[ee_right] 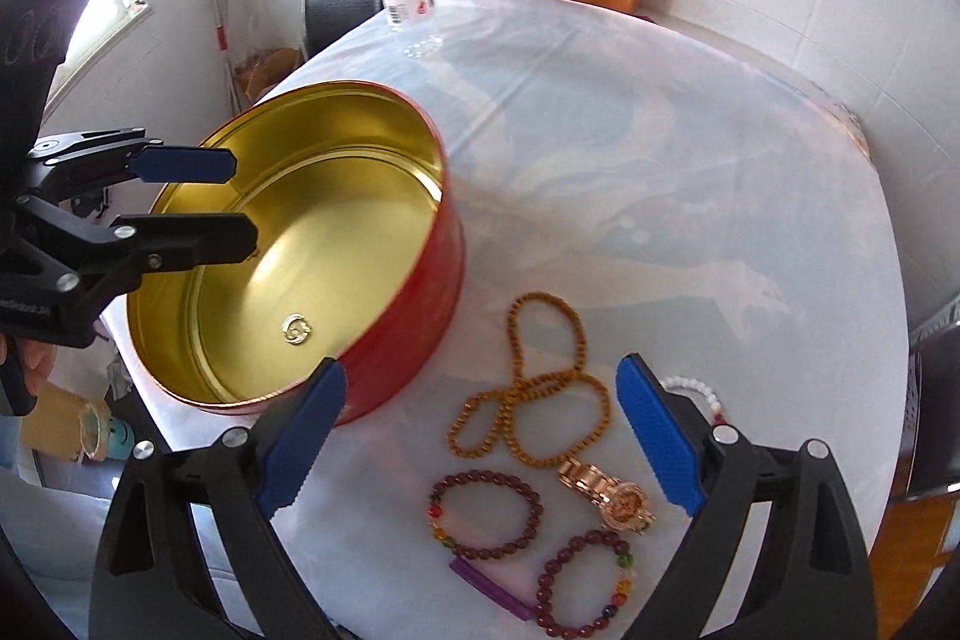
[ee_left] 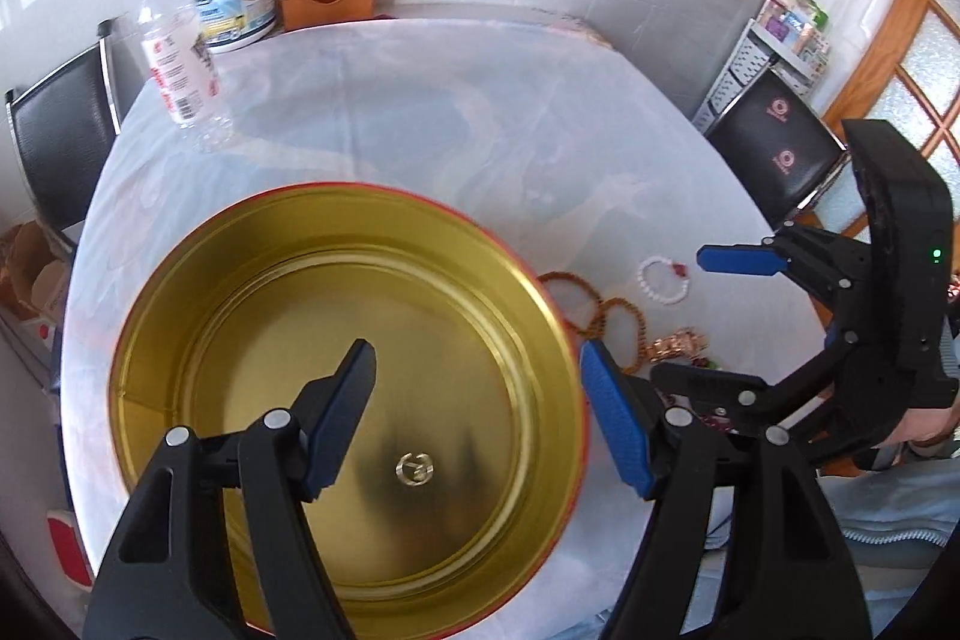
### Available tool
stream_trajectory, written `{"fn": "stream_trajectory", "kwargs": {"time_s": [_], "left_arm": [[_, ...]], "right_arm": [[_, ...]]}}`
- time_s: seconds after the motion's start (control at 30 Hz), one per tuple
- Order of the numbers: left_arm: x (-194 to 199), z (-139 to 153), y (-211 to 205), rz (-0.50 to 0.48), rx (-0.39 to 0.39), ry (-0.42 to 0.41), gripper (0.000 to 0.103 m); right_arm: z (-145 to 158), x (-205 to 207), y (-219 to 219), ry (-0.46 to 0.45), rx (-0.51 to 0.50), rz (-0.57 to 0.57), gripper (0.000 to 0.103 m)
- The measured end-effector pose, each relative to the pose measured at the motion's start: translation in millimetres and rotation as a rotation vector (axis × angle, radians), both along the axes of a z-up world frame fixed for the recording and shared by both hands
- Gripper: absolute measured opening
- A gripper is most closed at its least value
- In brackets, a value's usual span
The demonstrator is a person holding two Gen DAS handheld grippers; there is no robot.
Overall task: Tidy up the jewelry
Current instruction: 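Close the right gripper on the white bead bracelet while the left pinches the brown bead necklace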
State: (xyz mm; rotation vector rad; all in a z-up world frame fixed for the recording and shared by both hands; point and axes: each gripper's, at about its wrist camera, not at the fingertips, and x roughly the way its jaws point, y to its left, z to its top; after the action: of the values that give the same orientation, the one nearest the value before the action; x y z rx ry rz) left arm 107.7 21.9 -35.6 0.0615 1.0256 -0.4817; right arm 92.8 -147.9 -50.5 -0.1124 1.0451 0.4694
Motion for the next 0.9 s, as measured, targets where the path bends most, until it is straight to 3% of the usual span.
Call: {"fn": "stream_trajectory", "kwargs": {"time_s": [0.1,0.57,0.9], "left_arm": [[5,0,-26,-0.056,-0.022,0.003,0.070],[28,-25,-123,-0.217,0.037,0.066,0.070],[38,-77,-160,-0.267,0.191,0.141,0.070]], "right_arm": [[-2,0,-25,0.006,0.000,-0.061,0.092],[-31,7,-113,0.067,-0.001,-0.232,0.092],[-64,27,-141,0.125,-0.046,-0.266,0.092]]}}
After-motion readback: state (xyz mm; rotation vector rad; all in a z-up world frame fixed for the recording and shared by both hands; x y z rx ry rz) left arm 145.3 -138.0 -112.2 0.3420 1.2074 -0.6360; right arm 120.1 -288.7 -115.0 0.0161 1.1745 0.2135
